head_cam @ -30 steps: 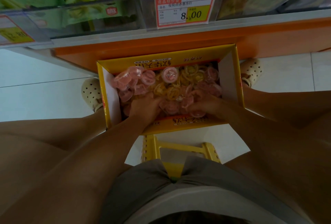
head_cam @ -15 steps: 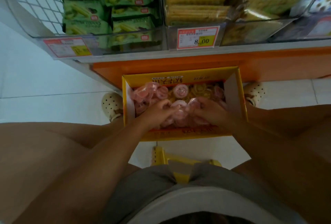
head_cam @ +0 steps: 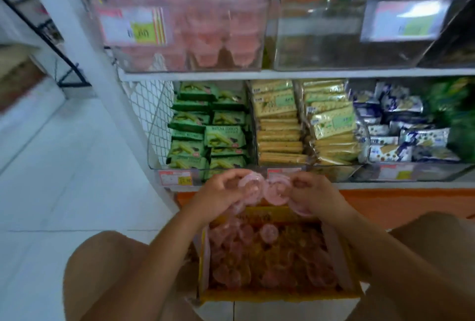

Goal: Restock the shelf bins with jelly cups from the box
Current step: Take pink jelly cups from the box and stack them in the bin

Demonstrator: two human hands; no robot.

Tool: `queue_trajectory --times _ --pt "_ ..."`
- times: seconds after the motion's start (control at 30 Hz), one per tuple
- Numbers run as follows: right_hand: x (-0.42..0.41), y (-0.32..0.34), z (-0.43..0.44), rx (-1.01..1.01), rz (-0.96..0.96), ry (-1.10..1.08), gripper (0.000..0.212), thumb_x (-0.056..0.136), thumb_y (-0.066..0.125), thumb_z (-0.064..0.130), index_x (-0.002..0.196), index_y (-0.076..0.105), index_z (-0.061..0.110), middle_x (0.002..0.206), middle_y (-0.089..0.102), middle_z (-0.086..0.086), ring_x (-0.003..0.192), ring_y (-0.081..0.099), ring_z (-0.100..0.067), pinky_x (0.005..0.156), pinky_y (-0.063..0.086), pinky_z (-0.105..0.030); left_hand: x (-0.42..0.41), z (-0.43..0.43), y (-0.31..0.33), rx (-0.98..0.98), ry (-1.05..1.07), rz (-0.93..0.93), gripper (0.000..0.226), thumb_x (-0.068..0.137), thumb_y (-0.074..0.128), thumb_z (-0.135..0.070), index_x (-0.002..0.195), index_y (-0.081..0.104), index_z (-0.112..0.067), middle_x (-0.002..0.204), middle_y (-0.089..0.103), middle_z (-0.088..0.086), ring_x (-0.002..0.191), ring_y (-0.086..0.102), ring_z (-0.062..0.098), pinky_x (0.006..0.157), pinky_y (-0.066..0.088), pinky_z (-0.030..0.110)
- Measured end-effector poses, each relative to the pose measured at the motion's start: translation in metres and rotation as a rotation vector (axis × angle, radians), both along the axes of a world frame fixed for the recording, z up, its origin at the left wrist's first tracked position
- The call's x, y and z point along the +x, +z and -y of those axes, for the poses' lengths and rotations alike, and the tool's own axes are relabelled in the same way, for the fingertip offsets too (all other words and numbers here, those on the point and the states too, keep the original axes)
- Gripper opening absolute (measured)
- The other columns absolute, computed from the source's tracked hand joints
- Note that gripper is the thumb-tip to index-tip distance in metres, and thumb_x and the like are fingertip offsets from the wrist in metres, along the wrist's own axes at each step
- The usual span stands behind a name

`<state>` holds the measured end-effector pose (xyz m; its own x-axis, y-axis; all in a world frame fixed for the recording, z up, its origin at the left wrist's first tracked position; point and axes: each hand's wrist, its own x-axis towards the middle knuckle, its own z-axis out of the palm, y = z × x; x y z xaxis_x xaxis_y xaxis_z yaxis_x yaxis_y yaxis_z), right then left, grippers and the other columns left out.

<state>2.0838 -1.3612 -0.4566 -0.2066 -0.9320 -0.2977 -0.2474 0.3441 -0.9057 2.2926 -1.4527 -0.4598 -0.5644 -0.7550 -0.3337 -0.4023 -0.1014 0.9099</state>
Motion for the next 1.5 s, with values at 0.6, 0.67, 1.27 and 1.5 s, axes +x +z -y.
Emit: queue_trajectory --times 0.6,0.67,1.27,1.5 --pt "0.058 0.325 0.145 -0.676 -0.85 0.23 0.014 0.09 0.058 0.045 0.098 0.069 0.048 0.094 0.066 0.027 0.085 0.061 0.004 0.075 0.052 -0.021 0.094 0.062 0.241 -0.833 0.384 0.023 0.043 0.07 0.058 -0.07 0.111 0.057 -0.059 0.097 0.052 -0.051 0.088 0.053 -0.018 0.078 0.041 0.016" --pt "0.066 0.333 0.2 -0.593 -0.961 0.295 0.016 0.091 0.059 0.042 0.103 0.069 0.038 0.1 0.067 0.018 0.088 0.062 -0.005 0.079 0.053 -0.03 0.102 0.072 0.244 -0.841 0.364 0.077 0.043 0.072 0.056 -0.073 0.113 0.055 -0.061 0.102 0.053 -0.049 0.09 0.053 -0.017 0.081 0.044 0.018" --pt "0.12 0.316 0.367 -0.169 -1.105 0.674 0.031 0.092 0.059 0.046 0.12 0.066 0.034 0.119 0.064 0.011 0.102 0.06 -0.013 0.088 0.042 -0.026 0.125 0.104 0.23 -0.767 0.298 0.097 0.05 0.064 0.045 -0.087 0.11 0.049 -0.068 0.107 0.068 -0.014 0.085 0.066 0.004 0.08 0.055 0.035" --pt "0.116 0.303 0.373 -0.101 -1.141 0.689 0.034 0.096 0.049 0.048 0.12 0.065 0.029 0.12 0.063 0.005 0.099 0.062 -0.014 0.086 0.046 -0.027 0.124 0.101 0.23 -0.764 0.312 0.112 0.041 0.068 0.048 -0.085 0.107 0.048 -0.071 0.11 0.064 -0.026 0.089 0.064 -0.002 0.082 0.054 0.032"
